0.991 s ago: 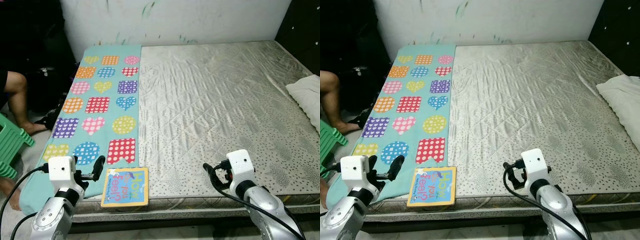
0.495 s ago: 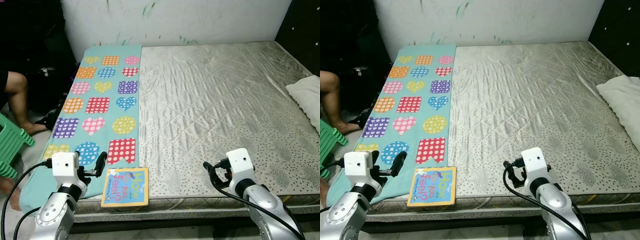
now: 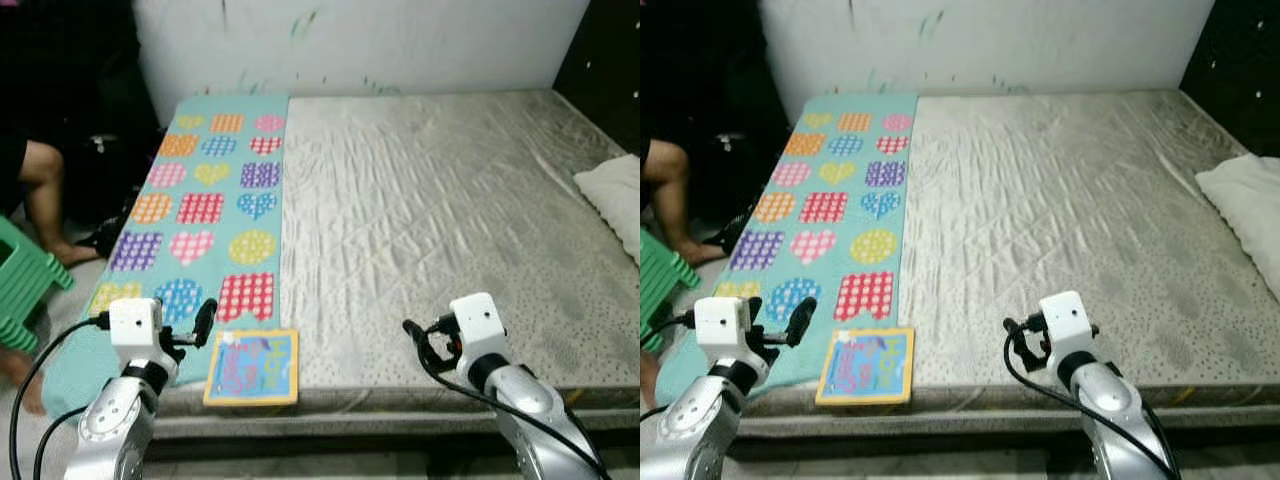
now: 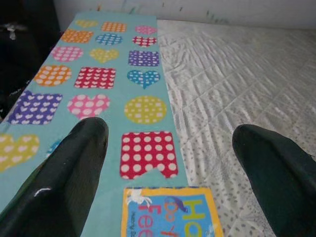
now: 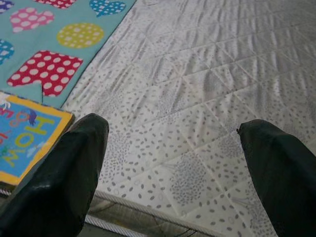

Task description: Clean up the room

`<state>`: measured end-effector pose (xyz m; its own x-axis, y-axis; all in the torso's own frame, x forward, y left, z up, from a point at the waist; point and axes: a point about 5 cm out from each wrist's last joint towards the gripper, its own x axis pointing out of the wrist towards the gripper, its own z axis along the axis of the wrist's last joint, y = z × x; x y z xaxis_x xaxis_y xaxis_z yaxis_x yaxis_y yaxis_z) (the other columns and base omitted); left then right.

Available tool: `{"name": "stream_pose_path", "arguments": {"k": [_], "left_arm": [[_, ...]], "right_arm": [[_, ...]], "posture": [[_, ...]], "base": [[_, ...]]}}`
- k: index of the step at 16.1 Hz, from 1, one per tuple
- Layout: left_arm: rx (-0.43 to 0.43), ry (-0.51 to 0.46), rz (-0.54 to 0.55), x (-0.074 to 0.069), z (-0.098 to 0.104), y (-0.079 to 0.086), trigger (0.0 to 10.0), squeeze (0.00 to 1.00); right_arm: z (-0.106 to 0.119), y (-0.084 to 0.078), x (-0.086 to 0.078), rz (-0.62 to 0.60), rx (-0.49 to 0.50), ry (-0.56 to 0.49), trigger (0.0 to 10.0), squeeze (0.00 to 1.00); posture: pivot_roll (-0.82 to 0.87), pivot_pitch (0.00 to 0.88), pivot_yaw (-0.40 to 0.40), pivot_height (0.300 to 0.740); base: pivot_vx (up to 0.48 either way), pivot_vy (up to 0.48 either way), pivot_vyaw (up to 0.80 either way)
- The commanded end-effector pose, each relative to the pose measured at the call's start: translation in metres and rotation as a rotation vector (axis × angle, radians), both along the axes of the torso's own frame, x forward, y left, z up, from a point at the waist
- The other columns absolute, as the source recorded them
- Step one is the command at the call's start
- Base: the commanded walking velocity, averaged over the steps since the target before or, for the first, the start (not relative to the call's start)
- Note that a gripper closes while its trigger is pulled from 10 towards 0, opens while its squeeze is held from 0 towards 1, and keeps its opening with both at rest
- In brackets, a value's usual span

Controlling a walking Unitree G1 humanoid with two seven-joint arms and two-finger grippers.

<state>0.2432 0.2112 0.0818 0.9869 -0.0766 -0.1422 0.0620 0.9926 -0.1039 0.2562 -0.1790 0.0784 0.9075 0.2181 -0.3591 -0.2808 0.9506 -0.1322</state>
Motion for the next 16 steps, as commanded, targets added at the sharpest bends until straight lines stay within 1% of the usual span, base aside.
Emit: {"name": "stream_pose_path", "arguments": {"k": [1, 4, 8, 13, 16], "left_arm": [[0.008, 0.003, 0.008, 0.0008, -0.0008, 0.0016, 10.0, 0.00], [0.004, 0.001, 0.005, 0.0021, -0.0009, 0.0001, 10.0, 0.00], [-0.003, -0.029, -0.020, 0.0021, 0.0022, -0.0022, 10.0, 0.00], [-0.002, -0.031, -0.031, 0.0013, 0.0026, -0.0023, 10.0, 0.00], [-0.001, -0.035, -0.039, 0.0022, 0.0029, -0.0038, 10.0, 0.00]], "right_arm": [[-0.0004, 0.0022, 0.0004, 0.014, 0.004, -0.001, 10.0, 0.00], [-0.0003, 0.0031, 0.0010, 0.021, 0.007, -0.007, 10.0, 0.00], [-0.0006, 0.0049, 0.0014, 0.035, 0.021, -0.015, 10.0, 0.00], [-0.0013, 0.0061, 0.0008, 0.037, 0.027, -0.018, 10.0, 0.00], [-0.0014, 0.0064, 0.0014, 0.039, 0.033, -0.021, 10.0, 0.00]], "posture": [[-0.15, 0.041, 0.031, 0.640], [-0.15, 0.043, 0.033, 0.615], [-0.15, 0.044, 0.032, 0.615], [-0.15, 0.049, 0.036, 0.615], [-0.15, 0.050, 0.036, 0.615]], "base": [[0.000, 0.000, 0.00], [0.000, 0.000, 0.00], [0.000, 0.000, 0.00], [0.297, 0.000, 0.00], [0.400, 0.000, 0.00]]}}
